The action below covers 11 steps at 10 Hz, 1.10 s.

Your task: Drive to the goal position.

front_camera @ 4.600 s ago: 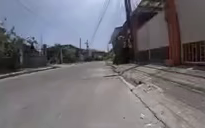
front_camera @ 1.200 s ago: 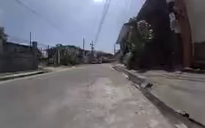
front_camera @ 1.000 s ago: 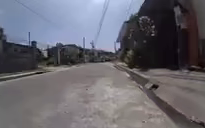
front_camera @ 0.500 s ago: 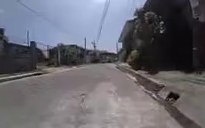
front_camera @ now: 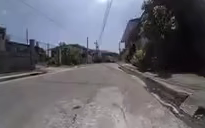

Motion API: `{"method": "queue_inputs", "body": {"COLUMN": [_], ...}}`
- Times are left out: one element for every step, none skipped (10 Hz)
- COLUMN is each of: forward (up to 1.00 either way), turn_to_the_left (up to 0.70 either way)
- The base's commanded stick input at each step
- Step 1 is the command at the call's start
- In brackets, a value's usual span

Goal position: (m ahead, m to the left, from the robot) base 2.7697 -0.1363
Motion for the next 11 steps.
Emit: {"method": "queue_inputs", "body": {"forward": [1.0, 1.0, 1.0, 1.0, 1.0, 1.0, 1.0, 1.0, 1.0, 1.0, 1.0], "turn_to_the_left": [-0.35, -0.35, -0.35, -0.35, -0.16, 0.03, 0.05, 0.05, 0.05, 0.05, 0.05]}}
